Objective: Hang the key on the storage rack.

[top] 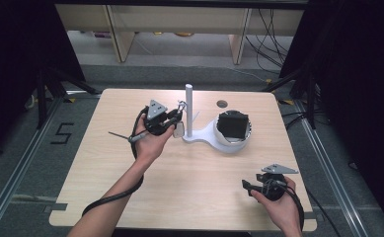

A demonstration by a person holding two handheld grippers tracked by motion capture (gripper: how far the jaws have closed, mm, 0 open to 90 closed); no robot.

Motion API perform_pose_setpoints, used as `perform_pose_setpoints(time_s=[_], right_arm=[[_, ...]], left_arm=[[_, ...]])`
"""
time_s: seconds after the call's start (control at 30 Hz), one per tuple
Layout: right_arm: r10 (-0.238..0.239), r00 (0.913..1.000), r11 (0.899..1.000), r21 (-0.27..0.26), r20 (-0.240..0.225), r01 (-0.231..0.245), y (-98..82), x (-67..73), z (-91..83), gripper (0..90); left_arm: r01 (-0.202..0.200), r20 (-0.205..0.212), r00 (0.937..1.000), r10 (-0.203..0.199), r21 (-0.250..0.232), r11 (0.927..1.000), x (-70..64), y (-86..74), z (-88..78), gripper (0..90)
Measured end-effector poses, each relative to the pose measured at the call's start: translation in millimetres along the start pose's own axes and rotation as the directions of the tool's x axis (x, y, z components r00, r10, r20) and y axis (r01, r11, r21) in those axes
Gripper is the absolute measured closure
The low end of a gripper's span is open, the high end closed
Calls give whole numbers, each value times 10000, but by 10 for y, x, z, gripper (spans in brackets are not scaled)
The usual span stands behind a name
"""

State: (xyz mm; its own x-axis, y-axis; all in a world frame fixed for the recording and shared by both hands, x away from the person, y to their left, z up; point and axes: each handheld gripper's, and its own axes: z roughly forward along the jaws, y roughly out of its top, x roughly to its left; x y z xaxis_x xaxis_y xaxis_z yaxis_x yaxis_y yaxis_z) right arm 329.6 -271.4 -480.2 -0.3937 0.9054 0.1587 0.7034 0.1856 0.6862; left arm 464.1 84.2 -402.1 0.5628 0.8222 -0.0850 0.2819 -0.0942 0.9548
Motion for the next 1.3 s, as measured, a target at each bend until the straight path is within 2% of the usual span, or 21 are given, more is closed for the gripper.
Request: perform_pose_setpoints(time_s=[0.13,0.63,0.67,0.7,0.73,0.77,0.83,0.87,0.93,0.97,1.03,1.13,1.17,1.2,1.27,1.3], right_arm=[[-108,9999,9999,-22,88,108,2,-11,-6,374],[-11,10000,10000,12,-17,11,-4,0,-1,375],[-481,9988,9987,-173,59,482,3,-29,7,374],[-501,9987,9986,-165,-98,500,3,-27,16,375],[-549,9985,9983,-194,-30,548,4,-28,14,374],[-485,9988,9988,-117,93,486,4,-25,4,375],[-515,9986,9985,-178,-126,513,4,-29,18,375],[-2,10000,10000,4,-36,2,-4,3,3,374],[53,10000,10000,84,70,-53,-6,6,-2,374],[78,9998,9999,-90,-156,-79,-10,6,13,374],[4,10000,10000,15,-39,-4,-6,0,1,374],[-18,10000,9998,-188,-17,18,-10,2,14,374],[-512,9985,9987,-73,214,514,-6,-27,-4,374],[-360,9992,9993,-72,148,361,-5,-16,1,374],[-552,9983,9981,-252,195,557,-10,-29,18,374],[-217,9998,9992,-337,4,217,-18,-8,29,374]], left_arm=[[26,19,10000,-26,74,10000,-9,-12,35,750],[41,85,10000,-43,325,9995,-21,-27,130,748],[23,75,10000,-26,357,9994,-22,-26,136,748],[0,70,10000,-3,399,9992,-23,-25,141,748],[62,108,9999,-67,400,9992,-27,-25,151,748],[72,113,9999,-77,417,9991,-29,-25,156,747],[50,126,9999,-56,477,9988,-27,-26,164,746],[67,128,9999,-73,511,9987,-25,-28,167,744],[-24,88,10000,18,722,9974,-20,-43,171,756],[9,82,10000,-15,722,9974,-17,-56,175,748],[106,96,9999,-114,775,9969,-5,-79,177,711],[136,113,9998,-145,789,9968,4,-110,163,701],[83,128,9999,-94,840,9964,8,-115,155,697],[36,138,9999,-48,850,9964,13,-123,144,693],[31,161,9999,-47,965,9953,37,-135,104,673],[57,179,9998,-76,1009,9949,49,-142,86,659]])
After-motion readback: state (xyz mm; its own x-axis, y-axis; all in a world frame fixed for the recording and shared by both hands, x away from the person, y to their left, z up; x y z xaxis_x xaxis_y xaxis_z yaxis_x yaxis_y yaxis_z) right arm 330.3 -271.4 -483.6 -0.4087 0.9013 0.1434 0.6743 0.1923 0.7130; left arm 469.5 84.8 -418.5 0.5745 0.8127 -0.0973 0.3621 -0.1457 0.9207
